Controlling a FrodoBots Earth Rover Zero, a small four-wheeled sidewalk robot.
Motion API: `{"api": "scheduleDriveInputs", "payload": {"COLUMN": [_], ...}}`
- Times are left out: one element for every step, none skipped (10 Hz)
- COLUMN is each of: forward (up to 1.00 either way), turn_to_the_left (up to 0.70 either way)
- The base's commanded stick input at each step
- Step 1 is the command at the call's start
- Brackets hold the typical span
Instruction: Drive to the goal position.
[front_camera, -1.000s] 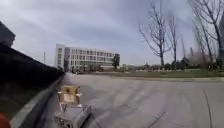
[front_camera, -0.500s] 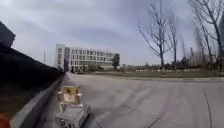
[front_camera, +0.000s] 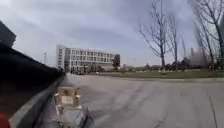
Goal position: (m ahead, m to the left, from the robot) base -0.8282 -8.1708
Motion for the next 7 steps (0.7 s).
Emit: {"api": "scheduleDriveInputs", "payload": {"forward": [0.70, 0.70, 0.69, 0.54, 0.00, -0.51, -0.70], "turn_to_the_left": [0.00, 0.00, -0.18, -0.41, -0.24, 0.00, 0.00]}}
